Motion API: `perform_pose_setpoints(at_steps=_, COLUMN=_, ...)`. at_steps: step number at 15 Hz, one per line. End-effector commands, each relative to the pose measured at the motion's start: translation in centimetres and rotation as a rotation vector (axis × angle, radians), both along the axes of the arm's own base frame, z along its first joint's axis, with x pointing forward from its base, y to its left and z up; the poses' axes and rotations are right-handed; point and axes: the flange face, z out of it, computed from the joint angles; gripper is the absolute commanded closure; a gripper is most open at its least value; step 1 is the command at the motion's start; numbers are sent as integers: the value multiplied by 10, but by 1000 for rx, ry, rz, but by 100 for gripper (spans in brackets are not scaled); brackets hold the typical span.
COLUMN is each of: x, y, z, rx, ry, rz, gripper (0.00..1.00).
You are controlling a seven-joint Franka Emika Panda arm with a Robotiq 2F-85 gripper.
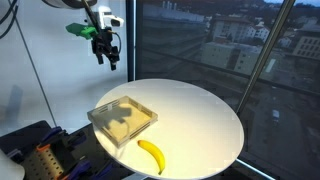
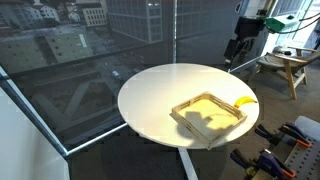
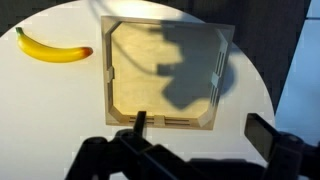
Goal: Pick up the banana and place it in the wooden tray
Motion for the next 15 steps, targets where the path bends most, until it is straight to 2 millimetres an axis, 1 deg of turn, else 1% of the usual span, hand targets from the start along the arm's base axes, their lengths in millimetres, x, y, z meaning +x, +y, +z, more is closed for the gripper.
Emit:
perform_pose_setpoints(at_steps=1, x=24, y=-12, z=-1, rx=14, ry=-1, rz=-41, gripper=0)
perform_pose_setpoints(at_steps=4, x=34, y=-21, z=-5, rx=17, ry=-8, rz=-45, gripper=0)
perform_pose_setpoints(at_steps=10, x=47, y=-37, z=-12, rx=20, ry=-23, rz=-43, gripper=0)
perform_pose_setpoints(at_steps=12, x=50, y=-45, z=-15, rx=20, ry=-24, rz=-57, gripper=0)
perform_pose_setpoints(at_steps=15, x=56, y=-62, z=-20, rx=21, ry=-15, rz=-100, gripper=0)
